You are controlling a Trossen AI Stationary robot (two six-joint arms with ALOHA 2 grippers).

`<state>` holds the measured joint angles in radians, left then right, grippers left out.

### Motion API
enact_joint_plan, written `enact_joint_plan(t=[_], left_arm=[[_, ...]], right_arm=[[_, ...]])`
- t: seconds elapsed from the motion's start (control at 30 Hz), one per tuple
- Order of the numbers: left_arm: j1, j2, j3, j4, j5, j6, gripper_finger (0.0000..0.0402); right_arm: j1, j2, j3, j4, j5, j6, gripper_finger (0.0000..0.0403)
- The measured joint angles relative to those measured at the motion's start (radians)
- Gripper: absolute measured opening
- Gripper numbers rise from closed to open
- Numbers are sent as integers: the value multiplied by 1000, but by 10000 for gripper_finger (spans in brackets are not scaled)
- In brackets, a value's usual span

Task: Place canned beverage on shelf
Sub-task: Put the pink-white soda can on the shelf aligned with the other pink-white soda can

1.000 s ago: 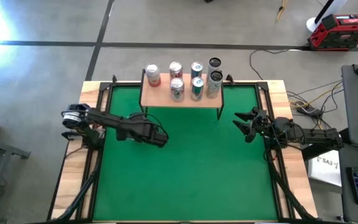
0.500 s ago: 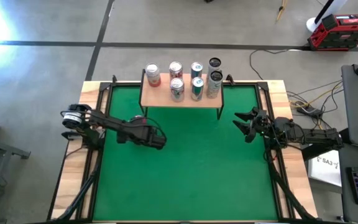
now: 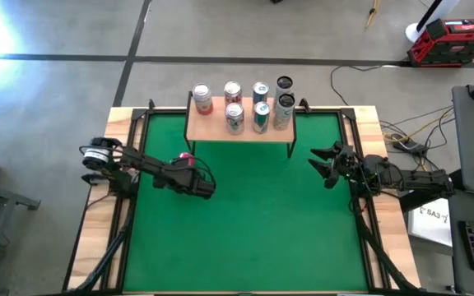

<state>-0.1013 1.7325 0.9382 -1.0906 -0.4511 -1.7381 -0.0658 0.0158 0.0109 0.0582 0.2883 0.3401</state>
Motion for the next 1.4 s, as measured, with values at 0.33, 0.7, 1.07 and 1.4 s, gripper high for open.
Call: enact_joint_plan(t=[0.33, 0.7, 1.07, 1.4], left_arm=[[18, 0, -53, 85, -62, 132, 343], [15, -4, 20, 39, 74, 107, 288], [14, -17, 390, -232, 373, 237, 288], [15, -17, 531, -318, 714, 444, 288]], right_arm=[[0, 0, 0, 0, 0, 0, 238], [0, 0, 0, 0, 0, 0, 238], [0, 0, 0, 0, 0, 0, 238], [0, 0, 0, 0, 0, 0, 238]])
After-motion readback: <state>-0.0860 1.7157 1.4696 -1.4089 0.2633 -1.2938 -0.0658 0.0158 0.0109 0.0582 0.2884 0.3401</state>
